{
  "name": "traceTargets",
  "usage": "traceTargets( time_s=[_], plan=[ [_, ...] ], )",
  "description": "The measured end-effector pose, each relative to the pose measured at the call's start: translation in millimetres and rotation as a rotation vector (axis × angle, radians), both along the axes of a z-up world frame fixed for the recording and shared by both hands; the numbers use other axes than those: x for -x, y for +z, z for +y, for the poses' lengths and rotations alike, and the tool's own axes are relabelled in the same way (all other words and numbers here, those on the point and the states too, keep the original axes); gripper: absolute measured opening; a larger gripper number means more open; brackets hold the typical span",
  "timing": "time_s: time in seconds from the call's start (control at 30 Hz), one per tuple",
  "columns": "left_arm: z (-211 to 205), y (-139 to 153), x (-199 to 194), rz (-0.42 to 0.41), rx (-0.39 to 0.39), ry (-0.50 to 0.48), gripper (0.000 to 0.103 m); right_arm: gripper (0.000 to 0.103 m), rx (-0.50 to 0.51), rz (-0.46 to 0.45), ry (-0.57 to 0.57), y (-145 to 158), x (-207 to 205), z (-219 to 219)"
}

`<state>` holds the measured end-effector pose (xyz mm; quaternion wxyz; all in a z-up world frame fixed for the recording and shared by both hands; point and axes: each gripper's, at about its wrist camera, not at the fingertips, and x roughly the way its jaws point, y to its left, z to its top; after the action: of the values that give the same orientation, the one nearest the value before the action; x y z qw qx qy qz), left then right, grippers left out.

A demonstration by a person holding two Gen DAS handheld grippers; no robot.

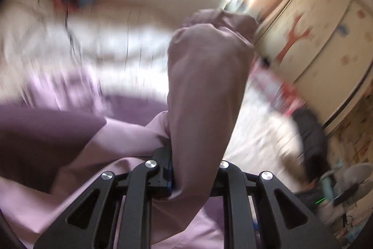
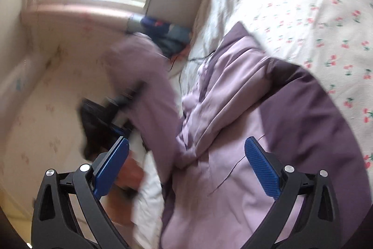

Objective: Fold large clothes
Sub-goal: 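Lay the sleeve across the jacket body and open the left tool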

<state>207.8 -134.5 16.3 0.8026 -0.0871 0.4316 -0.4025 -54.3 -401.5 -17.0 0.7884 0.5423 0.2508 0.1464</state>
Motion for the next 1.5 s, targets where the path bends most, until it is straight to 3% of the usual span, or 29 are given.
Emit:
traceTargets(
  time_s=[0.07, 0.13, 0.2, 0.27, 0.33, 0.43, 0.5, 0.63, 0.7, 0.77, 0.8, 0.83, 0.87, 0.93, 1.03, 1.17, 1.23, 1.3, 1.37, 1.47, 1.5],
  plan=[
    [-22, -55, -3, 0.077, -0.101, 0.006, 0.024, 0.096, -0.067, 0.014, -0.027, -7, 1, -16],
    [-23, -81, 4, 0.071, -0.102, 0.031, 0.029, 0.096, -0.119, 0.028, -0.038, -14, 1, -24],
    [-14, -75, 10, 0.052, -0.08, 0.033, 0.039, 0.096, -0.147, 0.04, -0.039, -19, 0, -25],
    [-15, -65, 19, 0.035, -0.102, 0.006, 0.075, 0.096, -0.154, 0.05, -0.036, -23, -3, -25],
    [-14, -44, 47, -0.068, -0.233, -0.02, 0.085, 0.096, -0.145, 0.052, -0.028, -22, -7, -26],
    [0, -33, 90, -0.151, -0.35, -0.033, 0.088, 0.096, -0.096, 0.043, 0.0, -22, -15, -16],
    [32, -26, 113, -0.137, -0.325, 0.002, 0.088, 0.096, -0.058, 0.042, 0.008, -23, -23, -10],
    [129, -25, 153, -0.047, -0.165, 0.128, 0.092, 0.096, -0.034, 0.076, 0.011, -31, -44, -5],
    [172, -34, 167, -0.048, -0.099, 0.191, 0.092, 0.096, -0.012, 0.096, -0.02, -33, -56, -8],
    [198, -40, 168, -0.039, -0.094, 0.257, 0.092, 0.095, 0.048, 0.126, -0.027, -30, -77, -10],
    [207, -41, 163, -0.005, -0.115, 0.276, 0.092, 0.08, 0.076, 0.129, -0.022, -28, -87, -10],
    [218, -37, 161, -0.004, -0.11, 0.288, 0.092, 0.047, 0.114, 0.141, -0.009, -24, -98, -8],
    [226, -31, 161, -0.021, -0.102, 0.308, 0.092, 0.032, 0.154, 0.164, -0.009, -21, -102, -5],
    [248, -22, 163, -0.056, -0.081, 0.373, 0.092, 0.025, 0.22, 0.148, -0.008, -3, -112, 3],
    [280, -15, 159, -0.038, 0.003, 0.456, 0.092, 0.022, 0.355, 0.024, 0.042, 54, -130, 28],
    [306, -7, 159, -0.061, 0.066, 0.566, 0.092, 0.022, 0.511, -0.415, 0.081, 163, -120, 63],
    [318, -9, 157, -0.055, 0.067, 0.619, 0.092, 0.022, 0.539, -0.47, 0.077, 177, -123, 66],
    [323, -16, 148, -0.015, 0.059, 0.647, 0.092, 0.022, 0.521, -0.368, 0.052, 147, -145, 48],
    [327, -28, 139, 0.045, 0.028, 0.683, 0.092, 0.022, 0.536, -0.173, 0.034, 88, -169, 27],
    [329, -44, 130, 0.116, -0.029, 0.693, 0.092, 0.025, 0.512, 0.234, 0.086, -24, -198, -6],
    [328, -46, 129, 0.124, -0.043, 0.691, 0.092, 0.026, 0.432, 0.277, 0.113, -50, -197, -17]
  ],
)
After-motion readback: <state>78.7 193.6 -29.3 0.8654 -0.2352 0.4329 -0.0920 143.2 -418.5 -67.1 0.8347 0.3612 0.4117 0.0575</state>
